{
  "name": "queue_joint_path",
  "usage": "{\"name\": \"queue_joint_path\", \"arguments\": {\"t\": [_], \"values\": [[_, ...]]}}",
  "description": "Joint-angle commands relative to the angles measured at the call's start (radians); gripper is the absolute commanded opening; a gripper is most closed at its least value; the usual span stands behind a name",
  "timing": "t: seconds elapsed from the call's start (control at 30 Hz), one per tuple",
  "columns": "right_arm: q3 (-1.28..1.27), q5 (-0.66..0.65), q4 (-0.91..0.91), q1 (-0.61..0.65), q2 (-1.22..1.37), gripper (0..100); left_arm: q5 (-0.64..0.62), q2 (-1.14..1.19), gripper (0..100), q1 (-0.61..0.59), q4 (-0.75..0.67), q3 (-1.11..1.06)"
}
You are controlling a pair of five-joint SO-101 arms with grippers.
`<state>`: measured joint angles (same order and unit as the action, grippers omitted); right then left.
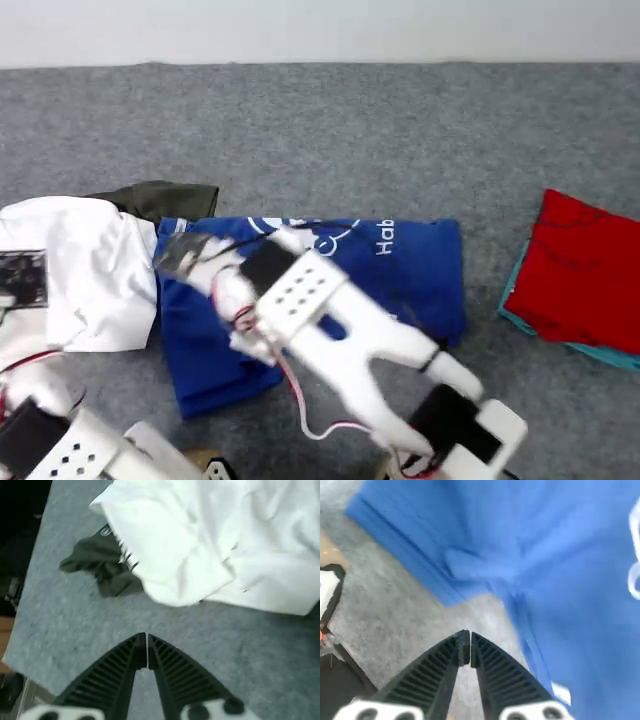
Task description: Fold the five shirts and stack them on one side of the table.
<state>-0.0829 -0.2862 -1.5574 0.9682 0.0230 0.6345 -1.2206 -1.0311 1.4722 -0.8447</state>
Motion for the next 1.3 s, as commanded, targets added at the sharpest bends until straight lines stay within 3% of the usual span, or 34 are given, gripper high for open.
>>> {"name": "queue_joint_path", "arguments": {"t": [0.0, 0.13, 0.5, 0.9, 1.0, 1.13, 1.27], "values": [[0.008, -0.046, 0.053, 0.079, 0.061, 10.4, 0.028, 0.011, 1, -0.083, -0.023, -0.028], [0.008, -0.055, 0.104, 0.153, 0.119, 21.7, 0.025, 0.009, 1, -0.114, -0.038, -0.127], [0.008, -0.164, 0.211, 0.249, 0.226, 22.0, 0.025, 0.002, 1, -0.187, -0.040, -0.205], [0.009, -0.290, 0.266, 0.213, 0.415, 21.4, 0.025, 0.002, 1, -0.215, -0.040, -0.199], [0.037, -0.319, 0.265, 0.182, 0.444, 16.2, 0.025, 0.002, 1, -0.215, -0.040, -0.199], [0.100, -0.419, 0.254, 0.162, 0.479, 0.9, 0.025, 0.002, 1, -0.215, -0.040, -0.199], [0.143, -0.439, 0.213, 0.162, 0.496, 0.9, 0.025, 0.002, 1, -0.215, -0.040, -0.199]]}}
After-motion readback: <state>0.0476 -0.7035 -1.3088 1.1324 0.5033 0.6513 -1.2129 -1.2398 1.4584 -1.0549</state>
